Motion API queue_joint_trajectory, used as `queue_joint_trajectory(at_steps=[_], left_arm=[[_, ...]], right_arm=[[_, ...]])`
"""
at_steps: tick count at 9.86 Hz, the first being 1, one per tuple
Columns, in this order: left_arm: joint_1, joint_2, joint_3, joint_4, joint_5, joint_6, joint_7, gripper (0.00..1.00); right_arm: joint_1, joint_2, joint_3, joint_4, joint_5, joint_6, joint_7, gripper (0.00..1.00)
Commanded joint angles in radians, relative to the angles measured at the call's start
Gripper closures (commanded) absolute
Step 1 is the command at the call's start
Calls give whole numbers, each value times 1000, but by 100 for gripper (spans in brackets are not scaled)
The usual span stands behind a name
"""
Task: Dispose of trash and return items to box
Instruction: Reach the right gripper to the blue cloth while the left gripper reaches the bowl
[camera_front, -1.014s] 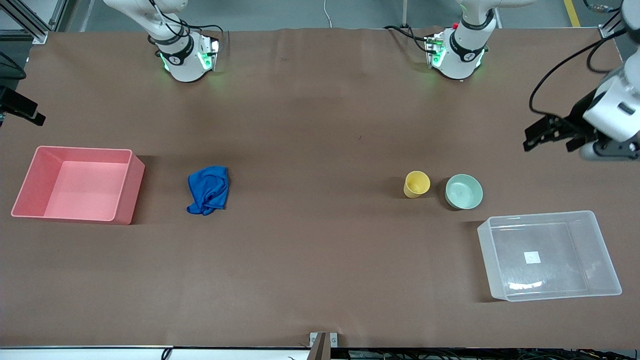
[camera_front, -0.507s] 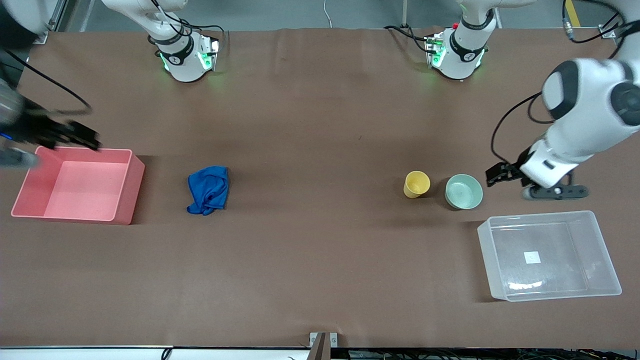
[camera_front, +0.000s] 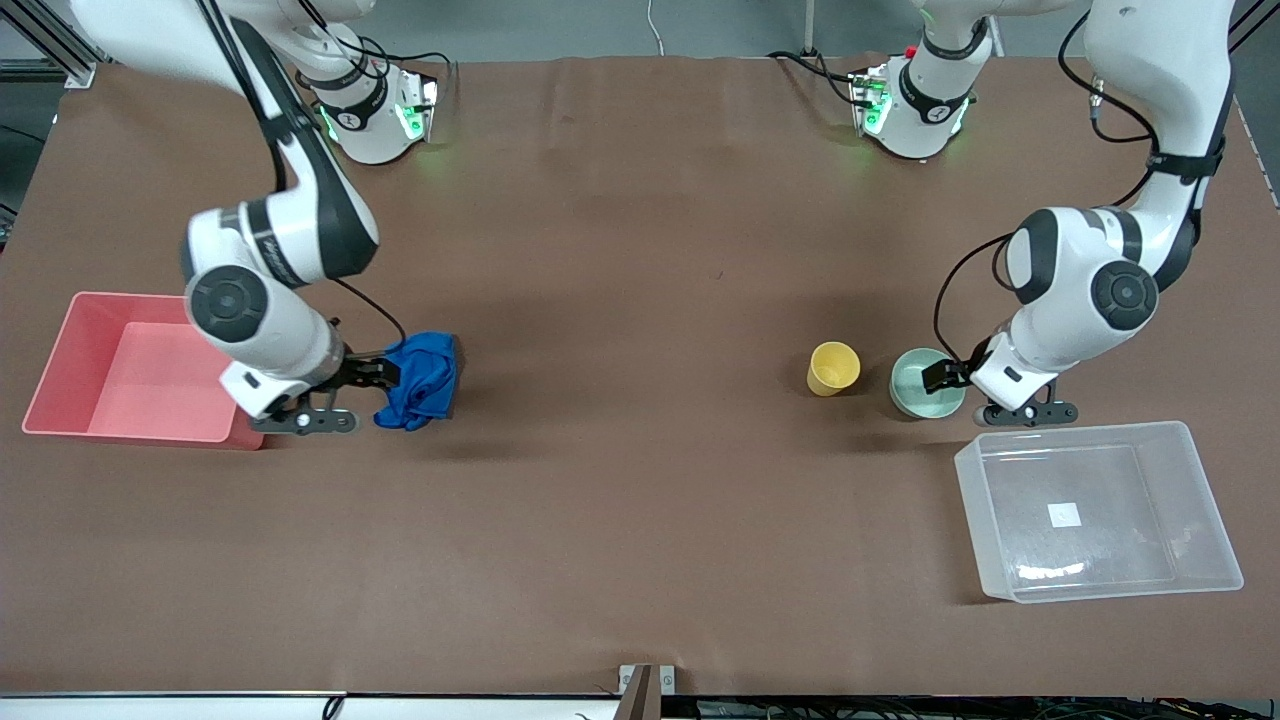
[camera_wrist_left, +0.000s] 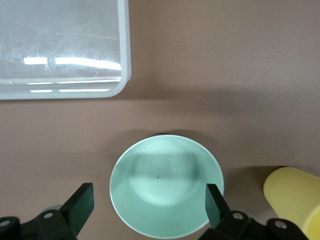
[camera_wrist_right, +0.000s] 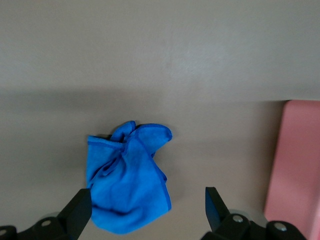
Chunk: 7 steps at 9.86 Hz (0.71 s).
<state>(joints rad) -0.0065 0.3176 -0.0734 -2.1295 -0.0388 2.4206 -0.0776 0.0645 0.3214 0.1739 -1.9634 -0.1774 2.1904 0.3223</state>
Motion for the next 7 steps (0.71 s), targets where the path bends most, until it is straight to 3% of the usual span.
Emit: queue_joint_trajectory(at_steps=[1,5,6,7], left_arm=[[23,43,-3,-44,40,66,16,1],[23,113,-3,-55,83,115,16,5],[25,126,-2,-58,86,115,16,10],[25,133,-3,-59,86,115,15,30]], right_arm=[[-11,-15,4,-176,-22,214,46,0],[14,85,3,-212,-25,366,55,0],[12,97,3,-235,-25,414,55,0],[11,97,1,-248,-33,420,55,2]])
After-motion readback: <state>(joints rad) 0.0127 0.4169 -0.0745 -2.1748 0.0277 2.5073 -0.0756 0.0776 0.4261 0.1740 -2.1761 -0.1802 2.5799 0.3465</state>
